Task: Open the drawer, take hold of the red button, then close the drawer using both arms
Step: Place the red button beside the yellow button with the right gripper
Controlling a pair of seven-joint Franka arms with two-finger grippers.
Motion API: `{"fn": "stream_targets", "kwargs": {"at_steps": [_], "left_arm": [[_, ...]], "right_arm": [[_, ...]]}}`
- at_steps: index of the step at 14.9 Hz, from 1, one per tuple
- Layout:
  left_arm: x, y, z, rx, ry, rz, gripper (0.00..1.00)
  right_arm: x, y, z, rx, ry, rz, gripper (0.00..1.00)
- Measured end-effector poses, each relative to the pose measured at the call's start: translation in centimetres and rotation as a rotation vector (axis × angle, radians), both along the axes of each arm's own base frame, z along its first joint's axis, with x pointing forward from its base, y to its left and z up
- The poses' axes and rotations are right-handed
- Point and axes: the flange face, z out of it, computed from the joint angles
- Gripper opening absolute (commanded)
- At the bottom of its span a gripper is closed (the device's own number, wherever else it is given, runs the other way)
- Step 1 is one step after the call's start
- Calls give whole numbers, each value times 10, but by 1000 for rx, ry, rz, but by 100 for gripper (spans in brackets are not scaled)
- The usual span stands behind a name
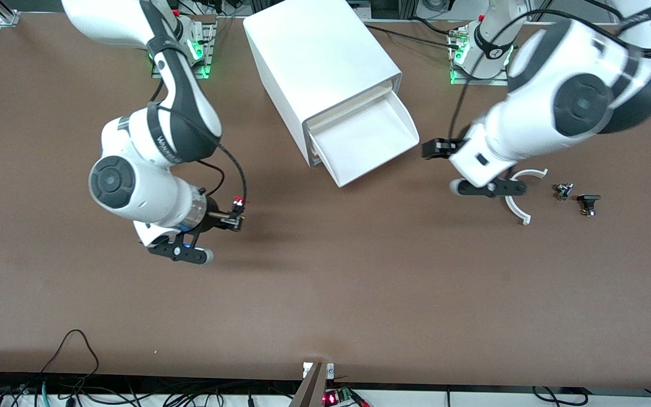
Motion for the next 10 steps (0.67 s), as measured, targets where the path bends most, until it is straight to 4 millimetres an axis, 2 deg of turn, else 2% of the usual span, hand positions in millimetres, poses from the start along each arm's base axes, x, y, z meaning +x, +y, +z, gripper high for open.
{"fn": "stream_targets", "kwargs": {"at_steps": [2, 4, 7, 10], "left_arm": [[-16, -22, -18, 4, -60, 90, 100], [-20, -33, -40, -30, -137, 133, 100], [-28, -43, -89, -109, -274, 172, 100], [-49, -45, -137, -163, -365, 190, 100]], "right_arm": [[10, -32, -7, -15, -17, 93, 0], [18, -62, -20, -39, -37, 178, 0], [22, -92, -56, -78, -61, 272, 0], [19, -119, -101, -106, -104, 332, 0]]}}
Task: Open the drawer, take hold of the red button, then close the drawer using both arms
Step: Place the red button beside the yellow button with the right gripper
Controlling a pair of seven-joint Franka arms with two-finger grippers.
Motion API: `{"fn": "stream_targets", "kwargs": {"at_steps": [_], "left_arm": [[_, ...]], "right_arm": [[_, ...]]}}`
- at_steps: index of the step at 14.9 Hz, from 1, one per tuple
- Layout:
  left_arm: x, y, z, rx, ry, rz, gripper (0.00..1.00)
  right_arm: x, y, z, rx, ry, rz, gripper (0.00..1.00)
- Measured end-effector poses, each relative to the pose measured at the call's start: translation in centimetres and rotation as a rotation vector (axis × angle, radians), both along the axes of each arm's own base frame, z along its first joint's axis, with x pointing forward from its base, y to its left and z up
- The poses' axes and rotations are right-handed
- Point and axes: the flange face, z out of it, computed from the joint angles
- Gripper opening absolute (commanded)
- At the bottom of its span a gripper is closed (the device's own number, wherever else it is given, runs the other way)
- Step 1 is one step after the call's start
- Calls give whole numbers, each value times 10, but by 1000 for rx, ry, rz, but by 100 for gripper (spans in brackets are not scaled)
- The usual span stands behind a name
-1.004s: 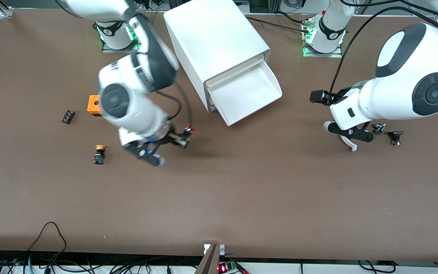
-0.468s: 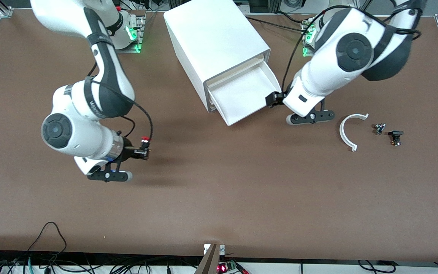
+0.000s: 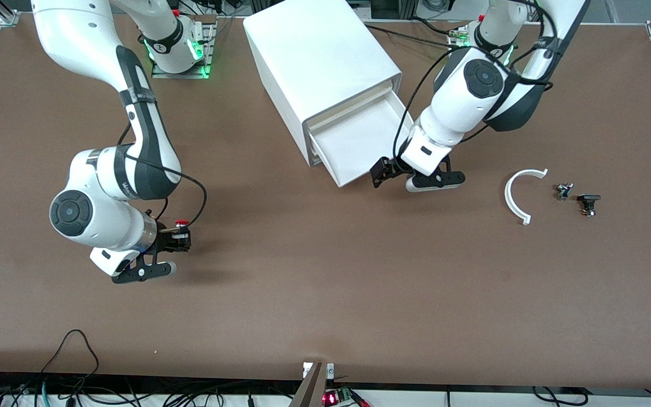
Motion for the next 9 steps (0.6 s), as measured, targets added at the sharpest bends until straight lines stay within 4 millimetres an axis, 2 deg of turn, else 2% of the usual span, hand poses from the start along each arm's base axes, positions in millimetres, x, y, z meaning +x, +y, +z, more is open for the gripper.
{"fn": "stream_targets", "kwargs": {"at_steps": [4, 6, 9], "left_arm": [[-16, -1, -26, -37, -64, 7, 100], [-16, 0, -31, -44, -67, 12, 100], [-11, 8, -33, -46, -66, 28, 100]], "right_arm": [[-15, -36, -60, -37, -80, 54, 0], [-25, -49, -77, -46, -65, 50, 0], [-36, -56, -92, -53, -61, 42, 0]]}}
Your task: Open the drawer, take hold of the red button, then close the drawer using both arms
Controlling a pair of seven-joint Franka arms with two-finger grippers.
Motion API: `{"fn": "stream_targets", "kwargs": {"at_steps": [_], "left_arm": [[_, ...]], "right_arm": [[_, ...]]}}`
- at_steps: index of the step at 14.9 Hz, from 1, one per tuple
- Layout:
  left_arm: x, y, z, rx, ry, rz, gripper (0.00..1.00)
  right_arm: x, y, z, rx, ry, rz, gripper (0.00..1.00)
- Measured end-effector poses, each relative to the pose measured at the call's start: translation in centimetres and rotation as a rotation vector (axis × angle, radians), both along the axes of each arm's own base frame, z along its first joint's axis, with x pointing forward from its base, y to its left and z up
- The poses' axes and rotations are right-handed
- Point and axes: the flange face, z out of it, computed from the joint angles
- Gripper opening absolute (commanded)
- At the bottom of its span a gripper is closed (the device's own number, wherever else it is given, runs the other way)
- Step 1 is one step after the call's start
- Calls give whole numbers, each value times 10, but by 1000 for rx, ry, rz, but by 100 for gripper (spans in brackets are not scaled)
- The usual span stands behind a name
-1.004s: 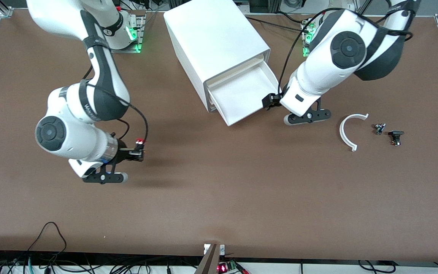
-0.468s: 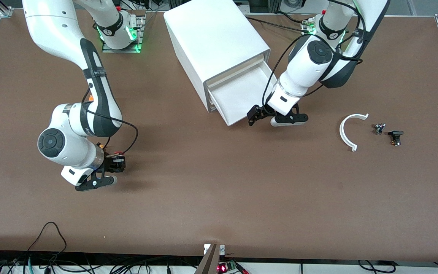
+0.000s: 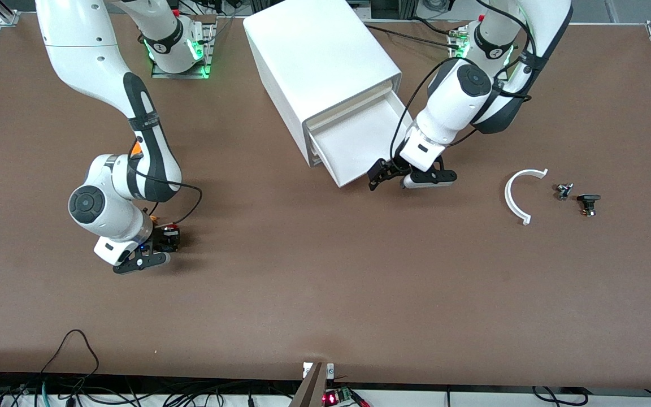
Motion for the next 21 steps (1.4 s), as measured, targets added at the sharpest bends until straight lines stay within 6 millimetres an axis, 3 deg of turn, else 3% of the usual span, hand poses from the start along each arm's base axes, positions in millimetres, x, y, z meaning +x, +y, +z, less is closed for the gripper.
{"fn": "stream_targets", "kwargs": {"at_steps": [2, 3, 4, 5, 8, 10, 15, 21], "left_arm": [[-1, -1, 0, -4, 7, 12, 100], [-3, -4, 0, -7, 19, 25, 100], [-6, -8, 0, -5, 35, 26, 100], [-9, -10, -1, 6, 56, 20, 100], [-7, -13, 12, 67, 150, -8, 97], [-3, -15, 29, 98, 198, -22, 77], [-1, -12, 29, 168, 208, 46, 83], [-15, -30, 9, 294, 153, 52, 83]], "right_arm": [[-5, -4, -8, -5, -14, -5, 2], [-7, -4, -10, -6, -14, -6, 39], [-7, -4, -10, -5, -15, -6, 85], [-7, -4, -8, -5, -16, -5, 100], [-4, -2, 4, 2, -35, -4, 100], [-2, -3, 24, 15, -56, -14, 100], [3, -29, 112, 51, -109, -64, 100], [-17, -69, 203, 102, -87, -135, 100]]}}
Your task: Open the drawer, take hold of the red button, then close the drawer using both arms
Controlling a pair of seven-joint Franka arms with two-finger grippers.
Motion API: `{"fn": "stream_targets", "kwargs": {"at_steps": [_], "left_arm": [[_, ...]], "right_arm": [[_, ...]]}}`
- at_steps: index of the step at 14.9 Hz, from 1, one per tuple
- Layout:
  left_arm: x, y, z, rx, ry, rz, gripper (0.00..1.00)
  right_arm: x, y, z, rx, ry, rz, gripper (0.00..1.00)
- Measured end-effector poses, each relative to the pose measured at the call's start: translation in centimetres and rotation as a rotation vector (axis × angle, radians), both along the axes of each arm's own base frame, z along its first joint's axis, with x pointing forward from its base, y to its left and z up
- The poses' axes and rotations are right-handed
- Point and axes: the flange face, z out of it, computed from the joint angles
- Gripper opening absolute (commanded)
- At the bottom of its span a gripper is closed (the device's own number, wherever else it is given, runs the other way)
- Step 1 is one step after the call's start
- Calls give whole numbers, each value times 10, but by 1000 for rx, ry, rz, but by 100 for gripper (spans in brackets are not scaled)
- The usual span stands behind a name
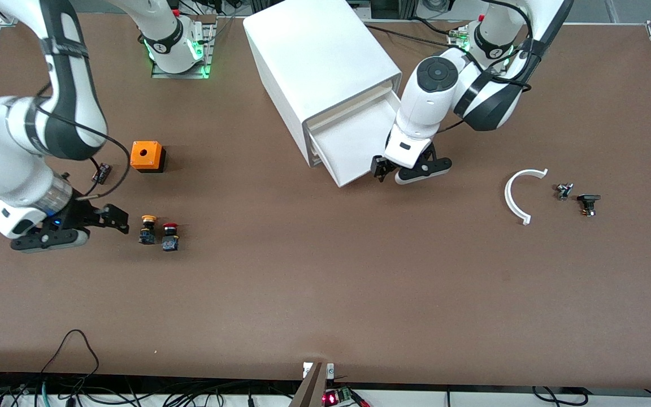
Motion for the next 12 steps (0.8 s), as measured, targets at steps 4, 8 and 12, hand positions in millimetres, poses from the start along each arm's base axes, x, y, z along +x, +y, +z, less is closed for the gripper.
{"fn": "stream_targets", "kwargs": {"at_steps": [4, 8, 12], "left_arm": [[-5, -7, -10, 5, 15, 11, 83], [-17, -23, -22, 23, 19, -7, 83], [-17, -23, -23, 63, -27, -21, 84]], "right_arm": [[-16, 0, 51, -36, 50, 11, 100], [-29, 12, 109, -43, 88, 36, 100], [-43, 42, 161, -29, 136, -64, 100]]}}
